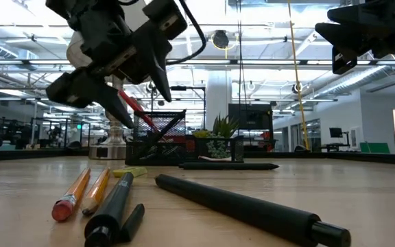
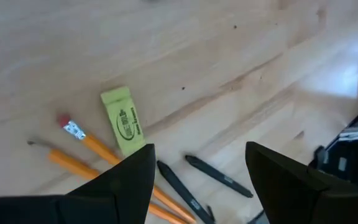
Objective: Pick and place office supplies into organizer
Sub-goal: Put the eraser into the black desk organizer
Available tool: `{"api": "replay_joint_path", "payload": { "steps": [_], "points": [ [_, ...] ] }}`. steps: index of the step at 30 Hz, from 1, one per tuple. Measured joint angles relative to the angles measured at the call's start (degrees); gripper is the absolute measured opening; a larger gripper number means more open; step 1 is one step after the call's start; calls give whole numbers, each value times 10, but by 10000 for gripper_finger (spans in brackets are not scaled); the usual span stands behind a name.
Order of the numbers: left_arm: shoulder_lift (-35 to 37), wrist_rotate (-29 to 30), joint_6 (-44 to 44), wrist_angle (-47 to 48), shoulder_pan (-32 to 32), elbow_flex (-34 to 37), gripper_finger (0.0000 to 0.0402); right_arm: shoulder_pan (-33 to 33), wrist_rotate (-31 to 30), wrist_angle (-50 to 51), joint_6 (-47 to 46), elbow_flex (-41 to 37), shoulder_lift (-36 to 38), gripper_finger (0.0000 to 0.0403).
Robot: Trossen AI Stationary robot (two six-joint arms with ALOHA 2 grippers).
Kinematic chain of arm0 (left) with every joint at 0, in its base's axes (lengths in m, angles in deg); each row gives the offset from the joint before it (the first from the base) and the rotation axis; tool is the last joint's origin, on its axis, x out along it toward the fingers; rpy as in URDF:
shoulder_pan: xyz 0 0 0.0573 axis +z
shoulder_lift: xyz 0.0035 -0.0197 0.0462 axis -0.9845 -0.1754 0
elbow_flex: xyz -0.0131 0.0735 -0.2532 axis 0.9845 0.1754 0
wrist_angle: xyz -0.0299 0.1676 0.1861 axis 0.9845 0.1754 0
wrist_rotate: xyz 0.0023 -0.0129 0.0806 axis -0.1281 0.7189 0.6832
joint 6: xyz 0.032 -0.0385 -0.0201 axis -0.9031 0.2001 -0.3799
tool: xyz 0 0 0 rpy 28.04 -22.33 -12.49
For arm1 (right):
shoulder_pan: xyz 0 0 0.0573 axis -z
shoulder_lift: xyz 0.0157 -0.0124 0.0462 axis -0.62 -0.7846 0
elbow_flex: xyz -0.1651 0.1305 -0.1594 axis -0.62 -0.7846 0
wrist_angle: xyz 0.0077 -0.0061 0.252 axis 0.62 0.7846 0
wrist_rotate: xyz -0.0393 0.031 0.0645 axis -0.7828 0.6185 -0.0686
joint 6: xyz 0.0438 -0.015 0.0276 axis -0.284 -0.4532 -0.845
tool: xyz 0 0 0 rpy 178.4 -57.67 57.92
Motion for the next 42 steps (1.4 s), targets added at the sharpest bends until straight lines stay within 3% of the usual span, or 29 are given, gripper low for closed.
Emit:
{"api": "replay_joint_path", "payload": {
  "steps": [2, 7, 12, 18, 24, 31, 36, 42],
  "points": [
    [0, -15, 17, 5, 1, 0, 253, 0, 0, 0, 0, 0, 0, 116],
    [0, -71, 195, 48, 25, 0, 253, 0, 0, 0, 0, 0, 0, 116],
    [-33, -107, 182, 39, 41, -1, 253, 0, 0, 0, 0, 0, 0, 116],
    [-82, -152, 229, 57, 34, -12, 253, 0, 0, 5, 0, 0, 0, 116],
    [-95, -55, 217, 216, 15, -113, 253, 0, 0, 8, 0, 0, 0, 116],
    [-190, -24, 128, 344, 21, -238, 253, 0, 0, 12, 0, 0, 0, 116],
    [-233, -42, 106, 387, 32, -284, 253, 0, 0, 18, 0, 0, 0, 116],
    [-234, 0, 106, 388, 29, -293, 253, 0, 0, 21, 0, 0, 0, 116]
  ]
}}
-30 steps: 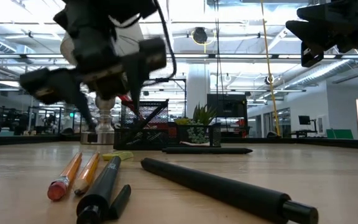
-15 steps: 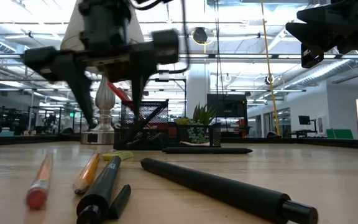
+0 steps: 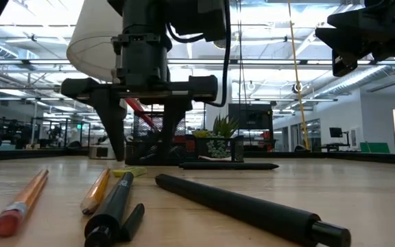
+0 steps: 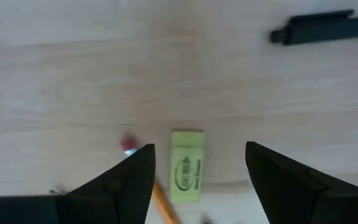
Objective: Pick and place office supplies into organizer
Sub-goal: Put the eraser into the black desk organizer
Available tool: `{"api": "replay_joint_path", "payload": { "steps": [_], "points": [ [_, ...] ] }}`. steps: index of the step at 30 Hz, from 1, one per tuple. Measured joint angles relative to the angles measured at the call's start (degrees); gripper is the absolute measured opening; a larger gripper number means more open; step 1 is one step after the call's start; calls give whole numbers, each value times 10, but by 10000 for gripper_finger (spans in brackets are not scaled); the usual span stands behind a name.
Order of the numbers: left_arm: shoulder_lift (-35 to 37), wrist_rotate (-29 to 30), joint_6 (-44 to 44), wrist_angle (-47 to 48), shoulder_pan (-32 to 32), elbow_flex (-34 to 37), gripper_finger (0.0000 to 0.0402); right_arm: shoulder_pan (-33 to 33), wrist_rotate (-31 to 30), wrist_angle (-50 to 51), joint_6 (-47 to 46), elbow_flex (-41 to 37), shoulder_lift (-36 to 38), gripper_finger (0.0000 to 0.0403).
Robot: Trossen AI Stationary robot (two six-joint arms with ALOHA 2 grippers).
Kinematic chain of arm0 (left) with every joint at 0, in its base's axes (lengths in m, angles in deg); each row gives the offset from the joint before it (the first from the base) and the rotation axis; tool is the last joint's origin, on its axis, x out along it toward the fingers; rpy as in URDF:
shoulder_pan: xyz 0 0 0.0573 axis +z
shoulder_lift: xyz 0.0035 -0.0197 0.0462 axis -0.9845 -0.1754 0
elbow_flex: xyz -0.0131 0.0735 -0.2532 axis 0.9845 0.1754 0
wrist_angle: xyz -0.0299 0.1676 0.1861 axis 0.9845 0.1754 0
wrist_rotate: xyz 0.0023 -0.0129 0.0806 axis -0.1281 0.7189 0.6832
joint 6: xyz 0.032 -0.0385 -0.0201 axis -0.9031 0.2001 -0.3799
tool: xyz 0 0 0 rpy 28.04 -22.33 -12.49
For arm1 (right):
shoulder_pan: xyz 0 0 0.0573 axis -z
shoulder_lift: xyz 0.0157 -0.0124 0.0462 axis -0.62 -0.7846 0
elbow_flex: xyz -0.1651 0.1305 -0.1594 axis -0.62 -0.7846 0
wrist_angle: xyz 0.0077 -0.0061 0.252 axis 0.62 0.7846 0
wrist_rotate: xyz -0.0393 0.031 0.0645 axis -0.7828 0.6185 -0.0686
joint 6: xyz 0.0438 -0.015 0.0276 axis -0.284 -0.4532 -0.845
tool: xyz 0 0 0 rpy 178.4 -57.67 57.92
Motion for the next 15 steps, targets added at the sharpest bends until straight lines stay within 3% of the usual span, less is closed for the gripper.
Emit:
{"api": "replay_joint_path", "payload": {
  "steps": [15],
  "points": [
    [-14, 3, -21, -15, -16, 3, 253, 0, 0, 5, 0, 0, 0, 116]
  ]
}}
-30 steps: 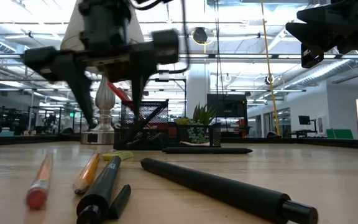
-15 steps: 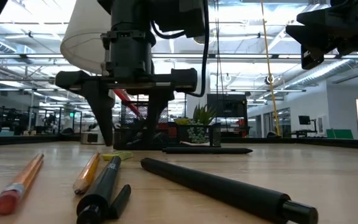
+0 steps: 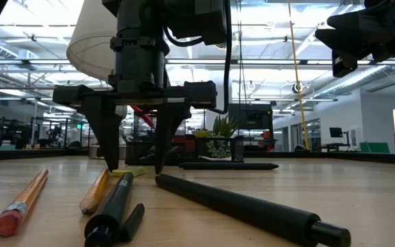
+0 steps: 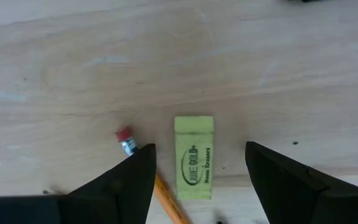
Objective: Pick and place office supplies into organizer
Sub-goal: Put the eraser into the black desk organizer
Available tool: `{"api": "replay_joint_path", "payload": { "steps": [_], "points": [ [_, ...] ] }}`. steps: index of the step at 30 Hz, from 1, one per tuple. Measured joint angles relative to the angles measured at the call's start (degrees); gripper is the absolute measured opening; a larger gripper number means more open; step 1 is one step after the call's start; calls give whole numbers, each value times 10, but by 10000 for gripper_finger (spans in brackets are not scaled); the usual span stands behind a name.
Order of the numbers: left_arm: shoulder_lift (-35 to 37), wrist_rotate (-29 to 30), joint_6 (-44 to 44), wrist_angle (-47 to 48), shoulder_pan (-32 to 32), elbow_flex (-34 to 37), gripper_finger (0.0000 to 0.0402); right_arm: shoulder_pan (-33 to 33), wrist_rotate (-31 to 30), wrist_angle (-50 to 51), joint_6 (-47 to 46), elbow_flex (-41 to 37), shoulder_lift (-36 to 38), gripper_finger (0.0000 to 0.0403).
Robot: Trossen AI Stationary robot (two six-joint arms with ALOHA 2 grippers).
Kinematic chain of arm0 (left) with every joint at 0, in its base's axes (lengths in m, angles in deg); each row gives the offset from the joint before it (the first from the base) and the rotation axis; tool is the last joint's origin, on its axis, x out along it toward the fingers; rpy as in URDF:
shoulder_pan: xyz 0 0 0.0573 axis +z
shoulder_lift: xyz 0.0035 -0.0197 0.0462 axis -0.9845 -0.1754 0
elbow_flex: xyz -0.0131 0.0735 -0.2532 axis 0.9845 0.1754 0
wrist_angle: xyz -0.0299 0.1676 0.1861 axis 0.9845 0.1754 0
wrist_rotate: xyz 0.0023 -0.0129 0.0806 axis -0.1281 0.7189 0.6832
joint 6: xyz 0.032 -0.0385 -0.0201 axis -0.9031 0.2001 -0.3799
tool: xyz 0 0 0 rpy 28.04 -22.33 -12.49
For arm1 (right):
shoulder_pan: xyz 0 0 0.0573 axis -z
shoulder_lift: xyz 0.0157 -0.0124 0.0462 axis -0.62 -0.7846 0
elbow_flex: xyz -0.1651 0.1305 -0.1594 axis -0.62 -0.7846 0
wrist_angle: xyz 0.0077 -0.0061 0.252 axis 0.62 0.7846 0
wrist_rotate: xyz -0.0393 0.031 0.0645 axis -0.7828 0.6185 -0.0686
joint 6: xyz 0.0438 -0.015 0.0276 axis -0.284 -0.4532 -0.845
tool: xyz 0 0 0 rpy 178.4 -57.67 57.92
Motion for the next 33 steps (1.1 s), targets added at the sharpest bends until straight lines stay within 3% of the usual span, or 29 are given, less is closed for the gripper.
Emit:
{"api": "replay_joint_path", "payload": {
  "steps": [8, 21, 33],
  "points": [
    [0, 1, -3, 1, -5, 0, 248, 0, 0, 0, 0, 0, 0, 116],
    [0, 2, -6, 2, -5, 0, 163, 0, 0, 0, 0, 0, 0, 116],
    [0, 1, -4, 6, -5, 0, 136, 0, 0, 0, 0, 0, 0, 116]
  ]
}}
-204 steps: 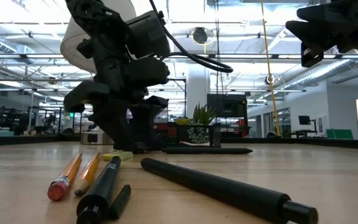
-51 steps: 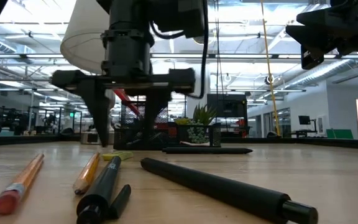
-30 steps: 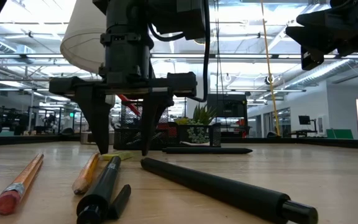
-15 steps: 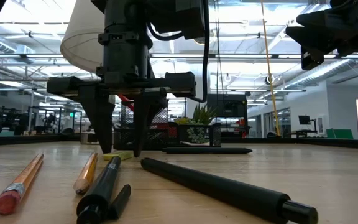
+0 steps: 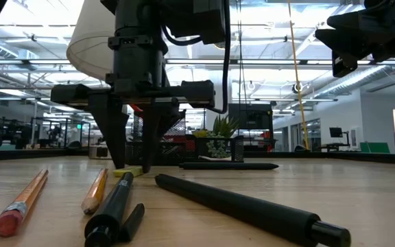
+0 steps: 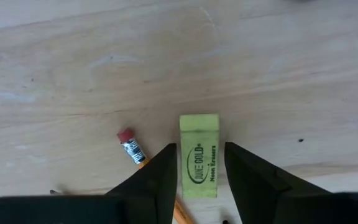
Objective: Pick and place office supplies into organizer
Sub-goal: Put the eraser into the black desk organizer
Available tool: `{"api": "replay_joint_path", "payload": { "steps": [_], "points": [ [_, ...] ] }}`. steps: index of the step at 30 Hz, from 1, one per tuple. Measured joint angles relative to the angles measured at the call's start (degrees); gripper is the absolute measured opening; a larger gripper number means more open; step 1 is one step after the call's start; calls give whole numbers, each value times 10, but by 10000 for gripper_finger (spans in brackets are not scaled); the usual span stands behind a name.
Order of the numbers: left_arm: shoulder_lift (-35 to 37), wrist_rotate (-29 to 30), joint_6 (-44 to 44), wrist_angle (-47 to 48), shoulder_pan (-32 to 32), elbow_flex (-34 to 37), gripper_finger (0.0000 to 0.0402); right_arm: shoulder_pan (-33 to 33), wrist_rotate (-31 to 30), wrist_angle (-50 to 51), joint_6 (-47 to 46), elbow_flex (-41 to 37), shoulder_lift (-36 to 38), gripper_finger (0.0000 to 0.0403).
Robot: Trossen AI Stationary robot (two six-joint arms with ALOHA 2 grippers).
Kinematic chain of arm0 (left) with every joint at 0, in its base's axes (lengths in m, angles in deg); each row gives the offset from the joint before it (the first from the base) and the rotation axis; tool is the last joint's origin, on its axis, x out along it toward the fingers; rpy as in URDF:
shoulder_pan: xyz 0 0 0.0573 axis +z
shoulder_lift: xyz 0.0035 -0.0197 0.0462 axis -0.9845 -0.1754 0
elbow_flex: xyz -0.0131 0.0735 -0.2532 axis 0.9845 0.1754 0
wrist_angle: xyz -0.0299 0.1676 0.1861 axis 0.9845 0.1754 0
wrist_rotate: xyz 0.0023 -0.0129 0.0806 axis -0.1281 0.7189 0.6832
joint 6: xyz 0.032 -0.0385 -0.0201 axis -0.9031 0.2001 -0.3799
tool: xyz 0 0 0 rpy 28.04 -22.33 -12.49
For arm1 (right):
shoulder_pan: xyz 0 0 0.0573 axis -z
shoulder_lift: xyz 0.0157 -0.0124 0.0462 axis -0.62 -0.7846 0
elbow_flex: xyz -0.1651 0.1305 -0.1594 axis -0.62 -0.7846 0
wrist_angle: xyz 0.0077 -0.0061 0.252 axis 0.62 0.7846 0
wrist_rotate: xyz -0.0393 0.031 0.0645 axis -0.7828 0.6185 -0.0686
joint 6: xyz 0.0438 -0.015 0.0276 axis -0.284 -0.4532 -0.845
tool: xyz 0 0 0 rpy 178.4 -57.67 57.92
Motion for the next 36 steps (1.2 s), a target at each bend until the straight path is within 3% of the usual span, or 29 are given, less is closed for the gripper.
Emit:
{"api": "replay_joint_path", "payload": {
  "steps": [36],
  "points": [
    [2, -2, 47, -24, 2, 29, 136, 0, 0, 0, 0, 0, 0, 116]
  ]
}}
